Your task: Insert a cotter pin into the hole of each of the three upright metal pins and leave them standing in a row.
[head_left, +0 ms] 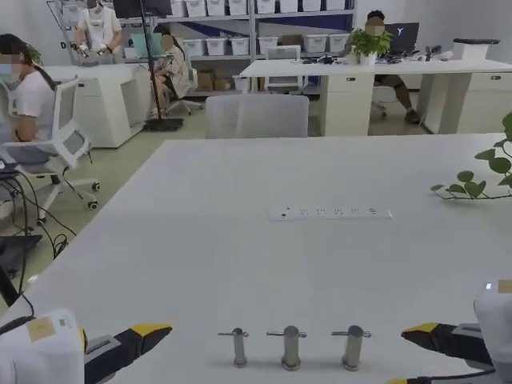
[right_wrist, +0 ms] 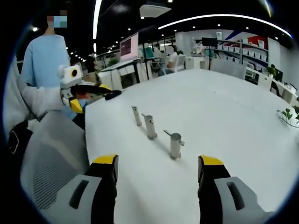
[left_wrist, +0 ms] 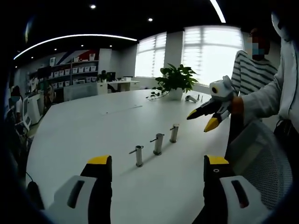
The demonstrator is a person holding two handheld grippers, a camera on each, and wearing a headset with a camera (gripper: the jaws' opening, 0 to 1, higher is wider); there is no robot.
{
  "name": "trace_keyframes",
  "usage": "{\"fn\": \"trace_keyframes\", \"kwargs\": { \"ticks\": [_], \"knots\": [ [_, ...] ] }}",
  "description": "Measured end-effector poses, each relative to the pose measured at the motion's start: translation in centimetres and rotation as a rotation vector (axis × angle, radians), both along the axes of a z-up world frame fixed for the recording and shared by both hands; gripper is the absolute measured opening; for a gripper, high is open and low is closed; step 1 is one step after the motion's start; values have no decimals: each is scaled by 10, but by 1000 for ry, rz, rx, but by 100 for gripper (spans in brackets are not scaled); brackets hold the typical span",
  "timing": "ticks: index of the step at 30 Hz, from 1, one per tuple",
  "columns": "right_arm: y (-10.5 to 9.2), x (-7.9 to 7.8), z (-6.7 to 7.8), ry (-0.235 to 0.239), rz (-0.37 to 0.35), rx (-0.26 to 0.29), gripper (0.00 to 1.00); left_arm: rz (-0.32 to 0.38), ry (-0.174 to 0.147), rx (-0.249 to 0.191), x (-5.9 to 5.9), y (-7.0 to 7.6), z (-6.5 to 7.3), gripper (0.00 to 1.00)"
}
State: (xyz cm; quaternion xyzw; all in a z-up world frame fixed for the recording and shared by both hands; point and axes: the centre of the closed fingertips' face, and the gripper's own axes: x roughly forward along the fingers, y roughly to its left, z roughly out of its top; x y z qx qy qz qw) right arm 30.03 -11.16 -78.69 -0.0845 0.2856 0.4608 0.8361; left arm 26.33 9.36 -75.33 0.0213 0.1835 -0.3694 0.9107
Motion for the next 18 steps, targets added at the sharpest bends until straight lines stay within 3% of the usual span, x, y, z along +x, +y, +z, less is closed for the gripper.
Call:
{"fn": "trace_keyframes", "kwargs": {
  "ticks": [5,12,18],
  "knots": [
    [-4,-12,4,-4,-23,-43,79,43,0,18,-1,9,2,85],
    [-8,-30,13,-11,-39,-34,81,89,21,22,-5,19,0,90],
    [-10,-36,22,-25,-50,-15,81,96,23,20,-9,21,0,90]
  ]
}}
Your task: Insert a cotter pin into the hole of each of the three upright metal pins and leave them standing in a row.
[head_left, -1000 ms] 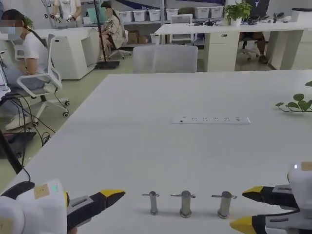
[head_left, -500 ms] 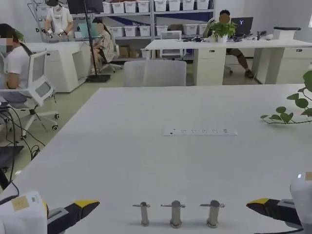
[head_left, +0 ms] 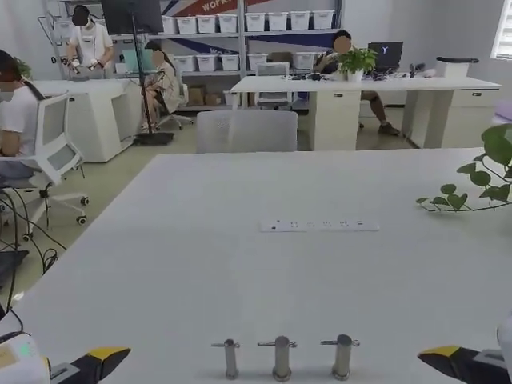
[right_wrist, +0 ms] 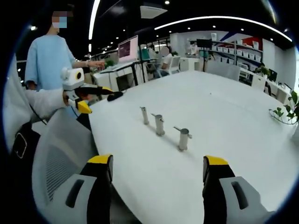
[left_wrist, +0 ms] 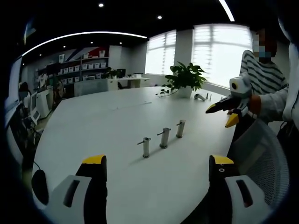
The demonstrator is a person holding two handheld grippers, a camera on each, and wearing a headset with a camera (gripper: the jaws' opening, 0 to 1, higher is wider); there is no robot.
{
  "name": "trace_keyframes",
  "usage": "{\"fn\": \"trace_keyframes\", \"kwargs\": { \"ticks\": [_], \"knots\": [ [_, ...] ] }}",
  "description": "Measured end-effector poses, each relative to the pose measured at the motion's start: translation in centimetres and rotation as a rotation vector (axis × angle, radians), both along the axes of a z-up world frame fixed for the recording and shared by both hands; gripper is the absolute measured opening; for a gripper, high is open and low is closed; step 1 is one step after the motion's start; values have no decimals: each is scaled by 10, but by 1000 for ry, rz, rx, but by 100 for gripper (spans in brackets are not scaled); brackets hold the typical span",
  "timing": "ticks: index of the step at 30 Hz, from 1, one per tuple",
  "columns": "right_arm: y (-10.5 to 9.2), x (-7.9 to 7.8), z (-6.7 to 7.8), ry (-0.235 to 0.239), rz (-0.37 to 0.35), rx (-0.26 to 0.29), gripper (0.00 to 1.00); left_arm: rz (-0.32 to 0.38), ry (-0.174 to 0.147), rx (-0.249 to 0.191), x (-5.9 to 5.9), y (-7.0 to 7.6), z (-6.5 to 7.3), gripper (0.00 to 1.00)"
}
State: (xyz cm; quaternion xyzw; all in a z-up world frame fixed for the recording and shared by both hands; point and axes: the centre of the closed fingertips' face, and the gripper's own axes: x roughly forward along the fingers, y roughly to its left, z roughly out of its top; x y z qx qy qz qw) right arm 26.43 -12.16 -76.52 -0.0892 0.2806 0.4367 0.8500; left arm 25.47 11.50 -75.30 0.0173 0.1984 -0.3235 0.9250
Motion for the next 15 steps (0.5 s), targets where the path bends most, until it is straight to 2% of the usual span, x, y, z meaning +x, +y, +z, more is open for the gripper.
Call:
{"fn": "trace_keyframes", "kwargs": {
  "ticks": [15],
  "knots": [
    [-7,3,-5,9,-39,8,80,-7,4,-15,1,-9,1,90]
  ]
}}
